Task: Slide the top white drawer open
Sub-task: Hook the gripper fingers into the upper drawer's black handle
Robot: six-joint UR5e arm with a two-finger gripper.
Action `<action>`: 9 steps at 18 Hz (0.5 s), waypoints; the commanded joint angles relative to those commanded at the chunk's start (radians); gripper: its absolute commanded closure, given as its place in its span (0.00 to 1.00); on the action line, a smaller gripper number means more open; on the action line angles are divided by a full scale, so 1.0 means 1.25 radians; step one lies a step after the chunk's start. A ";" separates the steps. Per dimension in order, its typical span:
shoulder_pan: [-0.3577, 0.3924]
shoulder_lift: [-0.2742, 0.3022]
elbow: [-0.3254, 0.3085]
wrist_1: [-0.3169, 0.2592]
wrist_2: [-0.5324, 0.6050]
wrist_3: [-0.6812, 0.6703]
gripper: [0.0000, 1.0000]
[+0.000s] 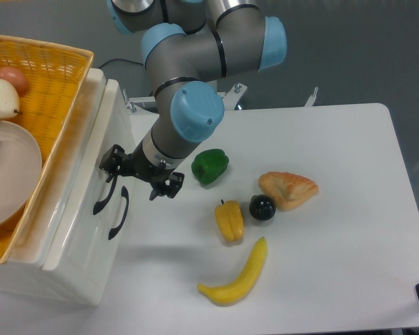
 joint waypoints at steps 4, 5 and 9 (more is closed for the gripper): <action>0.001 -0.001 0.000 0.000 0.000 0.001 0.00; 0.000 -0.001 0.000 0.000 0.000 0.001 0.00; -0.002 -0.002 0.000 0.001 -0.004 0.000 0.00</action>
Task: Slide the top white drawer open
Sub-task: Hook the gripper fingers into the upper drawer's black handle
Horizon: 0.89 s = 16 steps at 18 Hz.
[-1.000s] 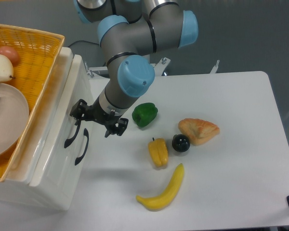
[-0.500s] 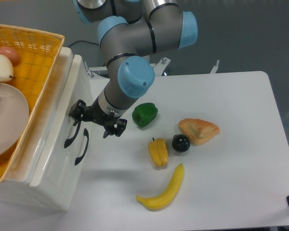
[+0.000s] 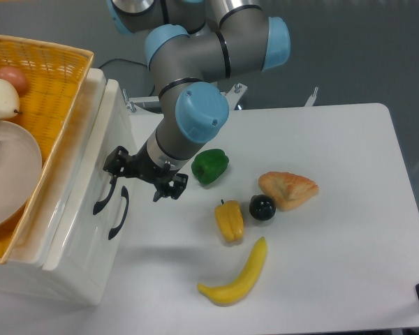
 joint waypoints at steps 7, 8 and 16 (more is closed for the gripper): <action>-0.002 -0.004 -0.006 0.001 0.004 0.000 0.00; -0.002 -0.004 -0.006 0.001 0.004 0.001 0.00; -0.004 -0.007 -0.006 0.005 0.005 0.002 0.00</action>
